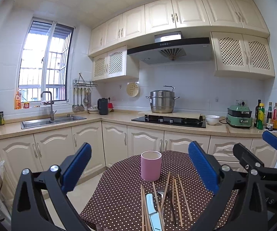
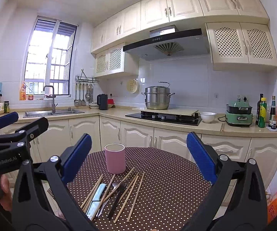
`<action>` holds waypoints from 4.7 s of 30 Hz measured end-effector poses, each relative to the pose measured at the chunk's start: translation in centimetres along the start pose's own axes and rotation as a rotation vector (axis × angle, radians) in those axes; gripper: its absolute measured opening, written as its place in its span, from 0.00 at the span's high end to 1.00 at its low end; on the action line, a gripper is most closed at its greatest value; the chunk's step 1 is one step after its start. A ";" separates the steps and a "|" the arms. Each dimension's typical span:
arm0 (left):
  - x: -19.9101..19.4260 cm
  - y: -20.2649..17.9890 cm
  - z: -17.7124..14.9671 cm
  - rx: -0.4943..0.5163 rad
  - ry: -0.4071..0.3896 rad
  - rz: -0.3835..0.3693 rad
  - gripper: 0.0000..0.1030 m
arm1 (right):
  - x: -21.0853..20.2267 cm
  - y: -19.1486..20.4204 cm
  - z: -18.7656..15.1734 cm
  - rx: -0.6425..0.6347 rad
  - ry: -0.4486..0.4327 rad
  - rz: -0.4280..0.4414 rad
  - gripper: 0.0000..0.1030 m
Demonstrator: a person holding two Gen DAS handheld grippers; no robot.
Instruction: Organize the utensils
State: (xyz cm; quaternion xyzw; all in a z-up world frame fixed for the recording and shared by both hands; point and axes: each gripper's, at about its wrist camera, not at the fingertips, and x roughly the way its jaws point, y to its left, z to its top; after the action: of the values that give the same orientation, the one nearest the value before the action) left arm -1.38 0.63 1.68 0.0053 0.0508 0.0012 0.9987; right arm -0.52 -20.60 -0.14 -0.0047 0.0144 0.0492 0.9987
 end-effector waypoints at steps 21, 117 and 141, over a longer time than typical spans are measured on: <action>3.1 0.8 -0.2 0.004 0.043 0.012 0.04 | 2.8 1.2 -0.6 0.021 0.043 0.014 0.06; 7.8 0.6 -1.1 0.040 0.140 0.035 0.04 | 7.0 -0.3 -1.7 0.074 0.158 0.047 0.06; 19.5 3.2 -11.9 0.024 0.815 -0.085 0.35 | 14.5 -2.4 -9.1 0.043 0.573 0.050 0.06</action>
State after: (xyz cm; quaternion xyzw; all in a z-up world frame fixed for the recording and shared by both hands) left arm 16.78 3.97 -12.11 0.0141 0.4423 -0.0385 0.8959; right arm 13.86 -21.63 -9.64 0.0031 0.2972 0.0701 0.9522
